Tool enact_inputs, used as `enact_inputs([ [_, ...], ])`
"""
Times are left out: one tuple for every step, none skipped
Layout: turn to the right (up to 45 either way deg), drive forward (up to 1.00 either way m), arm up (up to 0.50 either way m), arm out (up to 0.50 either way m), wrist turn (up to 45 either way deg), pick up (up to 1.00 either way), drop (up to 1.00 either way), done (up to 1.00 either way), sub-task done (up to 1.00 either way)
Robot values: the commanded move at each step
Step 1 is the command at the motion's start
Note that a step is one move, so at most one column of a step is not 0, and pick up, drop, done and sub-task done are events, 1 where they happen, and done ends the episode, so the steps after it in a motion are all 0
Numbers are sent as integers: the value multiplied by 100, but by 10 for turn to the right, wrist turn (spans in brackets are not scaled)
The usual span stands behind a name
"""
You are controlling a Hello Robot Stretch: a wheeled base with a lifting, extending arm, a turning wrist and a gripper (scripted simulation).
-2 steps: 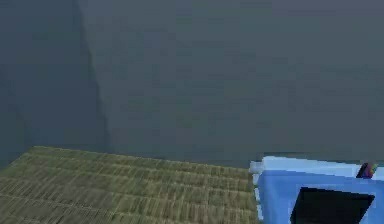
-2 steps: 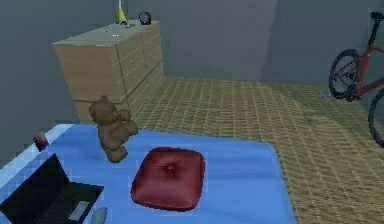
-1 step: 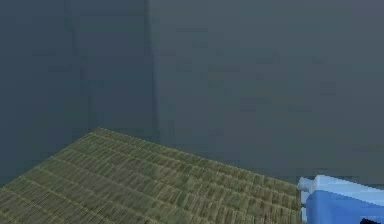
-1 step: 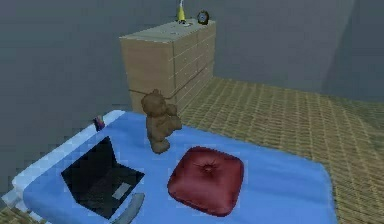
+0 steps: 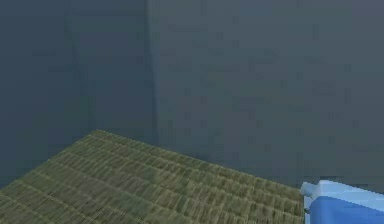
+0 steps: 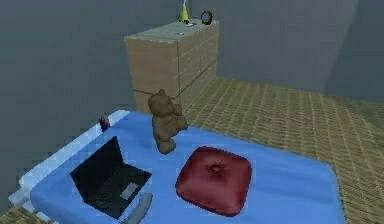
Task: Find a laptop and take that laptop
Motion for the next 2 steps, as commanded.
enact_inputs([
  [-210,0,0,0,0,0,0,0,0],
  [0,0,40,0,0,0,0,0,0],
])
